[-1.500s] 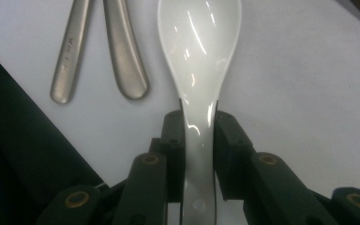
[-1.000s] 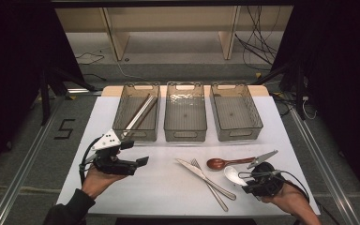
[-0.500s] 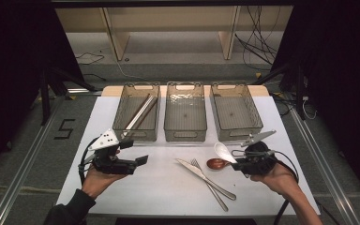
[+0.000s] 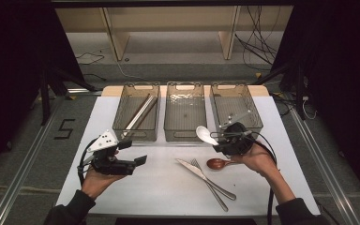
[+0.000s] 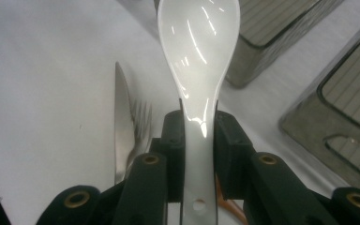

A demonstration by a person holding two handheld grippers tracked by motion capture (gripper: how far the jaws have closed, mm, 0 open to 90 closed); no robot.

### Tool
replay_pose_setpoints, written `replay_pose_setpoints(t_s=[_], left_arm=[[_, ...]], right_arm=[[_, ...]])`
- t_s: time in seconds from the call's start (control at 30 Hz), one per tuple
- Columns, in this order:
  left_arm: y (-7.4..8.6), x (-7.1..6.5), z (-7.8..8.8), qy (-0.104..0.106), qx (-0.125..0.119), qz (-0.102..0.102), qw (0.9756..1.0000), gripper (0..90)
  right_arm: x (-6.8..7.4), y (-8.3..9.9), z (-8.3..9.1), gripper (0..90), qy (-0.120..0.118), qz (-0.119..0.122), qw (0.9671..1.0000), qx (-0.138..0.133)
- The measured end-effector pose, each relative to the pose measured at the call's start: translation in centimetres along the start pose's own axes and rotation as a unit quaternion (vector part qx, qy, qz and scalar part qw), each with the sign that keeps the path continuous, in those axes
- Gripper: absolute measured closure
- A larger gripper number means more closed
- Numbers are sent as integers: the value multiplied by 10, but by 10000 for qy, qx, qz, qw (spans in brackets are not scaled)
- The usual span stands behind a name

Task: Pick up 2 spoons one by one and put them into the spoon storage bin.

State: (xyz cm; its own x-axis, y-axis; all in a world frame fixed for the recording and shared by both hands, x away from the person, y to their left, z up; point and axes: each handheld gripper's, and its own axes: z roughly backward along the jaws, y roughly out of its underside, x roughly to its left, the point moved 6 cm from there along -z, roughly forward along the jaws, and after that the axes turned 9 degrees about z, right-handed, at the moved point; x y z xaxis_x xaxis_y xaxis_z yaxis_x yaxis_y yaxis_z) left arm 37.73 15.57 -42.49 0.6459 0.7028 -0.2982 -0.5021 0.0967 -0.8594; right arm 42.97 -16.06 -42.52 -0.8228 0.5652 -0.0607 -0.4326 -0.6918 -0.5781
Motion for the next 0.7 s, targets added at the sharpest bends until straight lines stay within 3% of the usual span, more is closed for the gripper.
replay_pose_setpoints(t_s=[0.27,0.7], left_arm=[[-1,2,3,12,-94,174,9998,154],[-2,2,4,-14,-107,58,9999,154]], right_arm=[[-13,-20,-13,761,75,-33,9999,-62],[-28,-55,-26,761,142,-122,9997,-130]])
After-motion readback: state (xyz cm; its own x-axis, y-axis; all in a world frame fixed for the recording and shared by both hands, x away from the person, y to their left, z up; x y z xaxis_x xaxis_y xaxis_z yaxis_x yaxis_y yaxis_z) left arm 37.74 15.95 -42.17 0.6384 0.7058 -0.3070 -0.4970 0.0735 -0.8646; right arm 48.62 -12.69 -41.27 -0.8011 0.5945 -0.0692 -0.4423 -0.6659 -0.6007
